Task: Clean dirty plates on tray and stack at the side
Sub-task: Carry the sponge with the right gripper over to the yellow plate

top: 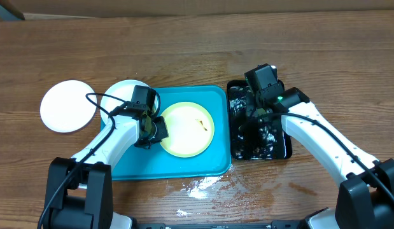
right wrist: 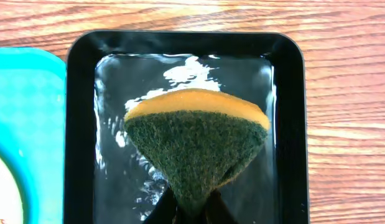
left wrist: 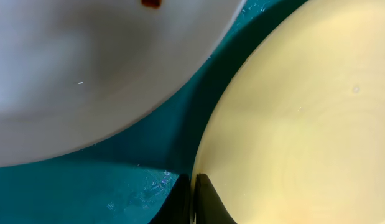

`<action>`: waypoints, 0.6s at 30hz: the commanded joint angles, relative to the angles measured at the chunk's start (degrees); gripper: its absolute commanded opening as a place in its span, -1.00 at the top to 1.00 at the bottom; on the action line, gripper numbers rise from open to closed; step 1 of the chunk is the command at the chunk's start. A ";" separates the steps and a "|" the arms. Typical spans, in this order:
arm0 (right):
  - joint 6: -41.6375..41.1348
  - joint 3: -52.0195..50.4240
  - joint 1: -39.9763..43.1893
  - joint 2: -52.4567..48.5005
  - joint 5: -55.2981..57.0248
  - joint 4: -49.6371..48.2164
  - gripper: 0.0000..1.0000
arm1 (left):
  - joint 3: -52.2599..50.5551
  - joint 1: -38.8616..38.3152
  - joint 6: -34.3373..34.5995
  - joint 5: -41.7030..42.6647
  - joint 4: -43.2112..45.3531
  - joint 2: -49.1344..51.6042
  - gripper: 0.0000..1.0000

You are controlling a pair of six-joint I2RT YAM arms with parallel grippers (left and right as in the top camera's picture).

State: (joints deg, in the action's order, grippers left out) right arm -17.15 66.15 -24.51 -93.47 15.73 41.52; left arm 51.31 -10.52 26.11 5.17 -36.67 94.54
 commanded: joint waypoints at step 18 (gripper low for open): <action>0.72 0.37 -0.15 0.72 -4.90 -2.27 0.93 | 0.92 -0.39 -13.68 5.14 2.60 0.61 0.92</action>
State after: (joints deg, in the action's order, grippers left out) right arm -16.62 66.15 -24.51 -93.47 10.76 39.92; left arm 51.37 -10.52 12.97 9.34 -34.35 94.59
